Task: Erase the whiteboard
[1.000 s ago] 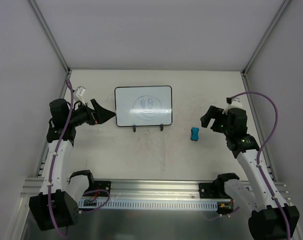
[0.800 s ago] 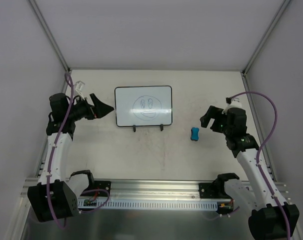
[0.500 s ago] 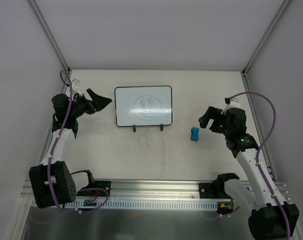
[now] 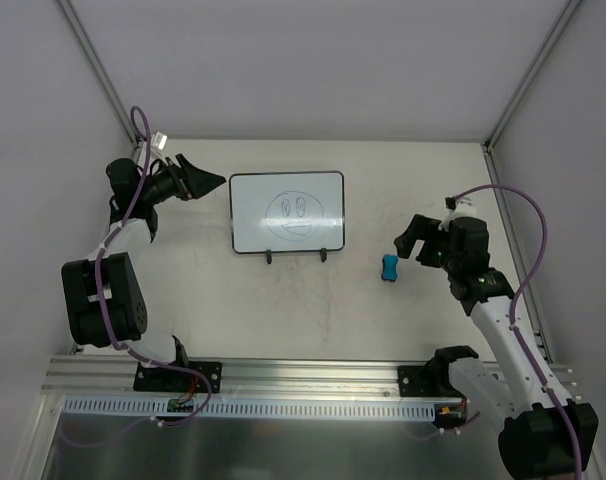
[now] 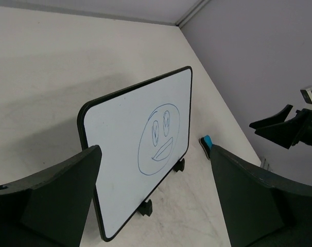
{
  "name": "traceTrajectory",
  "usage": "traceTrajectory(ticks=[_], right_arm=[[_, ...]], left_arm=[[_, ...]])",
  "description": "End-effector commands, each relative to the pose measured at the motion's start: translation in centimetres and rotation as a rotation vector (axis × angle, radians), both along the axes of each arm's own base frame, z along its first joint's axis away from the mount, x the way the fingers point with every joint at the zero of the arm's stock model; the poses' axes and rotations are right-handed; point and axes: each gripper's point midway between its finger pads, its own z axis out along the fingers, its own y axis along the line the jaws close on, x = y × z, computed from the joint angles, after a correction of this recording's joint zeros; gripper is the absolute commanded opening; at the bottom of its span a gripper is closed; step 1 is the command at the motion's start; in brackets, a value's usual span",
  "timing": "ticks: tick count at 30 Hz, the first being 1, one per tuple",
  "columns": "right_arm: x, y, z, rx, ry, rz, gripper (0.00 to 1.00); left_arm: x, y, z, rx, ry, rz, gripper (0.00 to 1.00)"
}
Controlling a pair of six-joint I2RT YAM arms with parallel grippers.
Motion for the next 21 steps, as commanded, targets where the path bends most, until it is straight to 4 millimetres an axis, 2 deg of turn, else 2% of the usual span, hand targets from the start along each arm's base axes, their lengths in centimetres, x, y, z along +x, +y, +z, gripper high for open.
traceTrajectory(ticks=[1,7,11,15,16,21], right_arm=[[0.5,1.0,1.0,0.008,-0.031,0.024,0.99],[0.2,2.0,-0.1,-0.048,-0.013,0.055,0.99],[0.2,2.4,-0.7,-0.063,0.016,0.067,0.99],[0.3,2.6,-0.5,-0.109,0.036,0.059,0.99],[0.0,2.9,-1.1,-0.125,0.064,0.074,0.99],[-0.3,3.4,-1.5,-0.140,0.080,0.096,0.99]], left_arm=[[-0.3,0.2,1.4,0.050,-0.104,-0.093,0.87],[0.5,0.4,-0.3,0.052,-0.089,-0.162,0.87],[1.2,0.4,-2.3,0.046,-0.071,-0.191,0.87],[1.8,0.5,-2.8,0.055,-0.088,-0.221,0.87],[2.0,0.5,-3.1,0.059,-0.091,-0.229,0.86],[4.5,1.2,-4.9,0.056,-0.059,-0.240,0.83]])
